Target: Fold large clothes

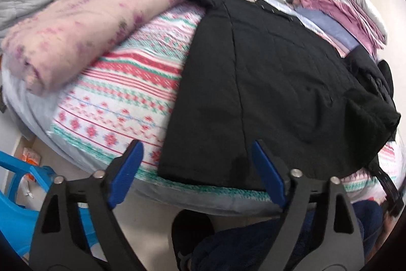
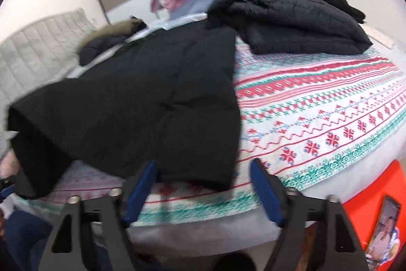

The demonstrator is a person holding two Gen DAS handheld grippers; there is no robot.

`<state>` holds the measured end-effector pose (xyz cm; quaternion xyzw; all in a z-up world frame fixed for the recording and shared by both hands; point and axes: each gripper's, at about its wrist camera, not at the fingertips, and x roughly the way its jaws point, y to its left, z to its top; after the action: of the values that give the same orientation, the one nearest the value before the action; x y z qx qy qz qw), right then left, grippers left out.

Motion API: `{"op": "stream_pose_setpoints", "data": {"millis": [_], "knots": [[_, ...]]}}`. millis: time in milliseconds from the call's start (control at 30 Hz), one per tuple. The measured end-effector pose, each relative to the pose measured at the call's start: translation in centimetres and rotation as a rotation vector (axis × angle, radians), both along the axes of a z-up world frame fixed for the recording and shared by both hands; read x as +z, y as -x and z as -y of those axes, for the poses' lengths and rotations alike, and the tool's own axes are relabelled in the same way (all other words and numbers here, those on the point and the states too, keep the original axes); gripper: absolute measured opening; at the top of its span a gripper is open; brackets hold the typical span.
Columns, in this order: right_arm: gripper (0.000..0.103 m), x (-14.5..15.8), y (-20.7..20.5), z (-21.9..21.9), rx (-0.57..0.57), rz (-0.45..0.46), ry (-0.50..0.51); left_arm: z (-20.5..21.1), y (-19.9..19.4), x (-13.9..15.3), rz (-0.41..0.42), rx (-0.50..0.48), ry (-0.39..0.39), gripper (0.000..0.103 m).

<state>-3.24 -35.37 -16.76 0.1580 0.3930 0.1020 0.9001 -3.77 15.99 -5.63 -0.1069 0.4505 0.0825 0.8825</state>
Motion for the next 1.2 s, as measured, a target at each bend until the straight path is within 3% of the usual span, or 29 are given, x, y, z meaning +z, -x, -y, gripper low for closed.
{"op": "stream_pose_setpoints", "data": {"millis": [67,133,167,200,267,400,500,600,667,733,767,833,900,1033,1067,1100,1133,1200], "knots": [[0.065,-0.2,-0.5,0.0,-0.002,0.006,-0.024,-0.1,-0.6,-0.7,0.008,-0.012,0.039,0.079],[0.045,0.1,-0.9,-0.4,0.017,0.024,-0.027,0.0,-1.3,-1.3,0.01,-0.009,0.037,0.065],[0.019,0.3,-1.1,-0.3,0.023,0.026,-0.035,0.2,-1.7,-1.5,0.006,-0.009,0.027,0.04],[0.014,0.7,-1.2,-0.2,0.012,0.034,-0.038,0.3,-2.1,-1.7,-0.003,-0.004,0.02,0.015],[0.01,1.8,-1.3,0.3,0.016,0.081,-0.068,-0.3,-2.5,-1.5,-0.003,0.027,0.049,0.01],[0.008,6.0,-0.7,3.2,-0.04,0.183,-0.131,-2.3,-1.8,1.9,0.089,0.07,0.112,0.009],[0.008,10.0,0.4,6.6,-0.12,0.258,-0.154,-4.0,-0.7,5.0,0.147,0.078,0.219,0.008],[0.008,11.4,0.3,8.1,-0.115,0.238,-0.17,-3.2,-0.4,5.9,0.152,0.048,0.175,0.009],[0.008,10.0,-0.7,7.6,-0.139,0.173,-0.086,-2.3,-0.9,4.3,0.108,0.031,0.116,0.01],[0.008,6.9,-1.5,8.1,-0.185,0.071,-0.076,-2.5,-1.2,1.9,0.06,0.028,0.139,0.011],[0.008,5.7,-1.6,8.3,-0.191,0.041,-0.088,-2.8,-1.1,1.0,0.046,0.029,0.153,0.012],[0.01,3.4,-1.2,8.8,-0.203,0.001,-0.118,-3.4,-0.8,-0.6,0.038,0.035,0.175,0.026],[0.017,1.9,-0.7,9.1,-0.188,-0.016,-0.162,-3.8,-0.8,-1.3,0.045,0.034,0.197,0.048],[0.024,1.2,-1.3,10.1,-0.195,-0.05,-0.278,-2.9,-0.6,-1.3,0.079,0.001,0.201,0.05],[0.025,1.3,-1.3,10.0,-0.194,-0.045,-0.291,-2.5,-0.8,-1.2,0.086,-0.013,0.161,0.037],[0.023,1.2,-1.4,9.8,-0.189,-0.035,-0.291,-1.5,-0.9,-0.9,0.082,-0.006,0.116,0.009],[0.019,1.1,-2.0,9.6,-0.192,-0.037,-0.262,-1.3,-1.0,-1.0,0.066,0.011,0.087,0.01],[0.011,1.5,-2.3,9.3,-0.214,-0.019,-0.21,-2.2,-1.0,-0.9,0.071,0.039,0.146,0.009]]}}
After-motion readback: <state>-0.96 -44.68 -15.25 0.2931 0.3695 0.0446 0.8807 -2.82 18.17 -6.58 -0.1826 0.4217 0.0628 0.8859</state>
